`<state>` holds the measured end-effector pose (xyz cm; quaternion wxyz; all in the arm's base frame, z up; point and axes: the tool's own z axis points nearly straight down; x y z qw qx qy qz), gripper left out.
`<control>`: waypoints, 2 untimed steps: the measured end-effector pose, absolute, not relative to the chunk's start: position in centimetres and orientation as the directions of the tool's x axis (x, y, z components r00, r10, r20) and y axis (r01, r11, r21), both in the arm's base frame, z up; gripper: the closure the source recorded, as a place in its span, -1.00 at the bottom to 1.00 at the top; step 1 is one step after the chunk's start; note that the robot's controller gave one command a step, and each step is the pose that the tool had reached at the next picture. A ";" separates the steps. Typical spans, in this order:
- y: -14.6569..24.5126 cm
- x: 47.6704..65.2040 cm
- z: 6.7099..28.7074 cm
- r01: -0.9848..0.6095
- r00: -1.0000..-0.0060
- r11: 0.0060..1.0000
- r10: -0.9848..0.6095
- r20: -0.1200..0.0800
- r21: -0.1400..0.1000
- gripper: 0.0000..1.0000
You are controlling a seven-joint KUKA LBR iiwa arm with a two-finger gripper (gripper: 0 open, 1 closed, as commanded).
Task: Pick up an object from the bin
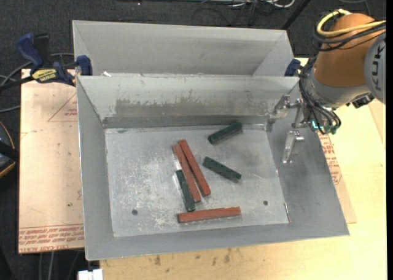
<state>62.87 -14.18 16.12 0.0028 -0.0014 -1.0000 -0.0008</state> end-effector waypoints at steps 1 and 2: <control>-14.2 63.1 16.5 0.001 -1.000 1.000 0.001 -0.002 0.000 -1.00; -10.2 61.2 10.5 0.032 -0.999 0.999 0.032 -0.006 0.000 -1.00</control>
Offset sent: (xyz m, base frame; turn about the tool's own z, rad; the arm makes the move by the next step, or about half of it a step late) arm -0.0291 0.0616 -0.0912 0.0441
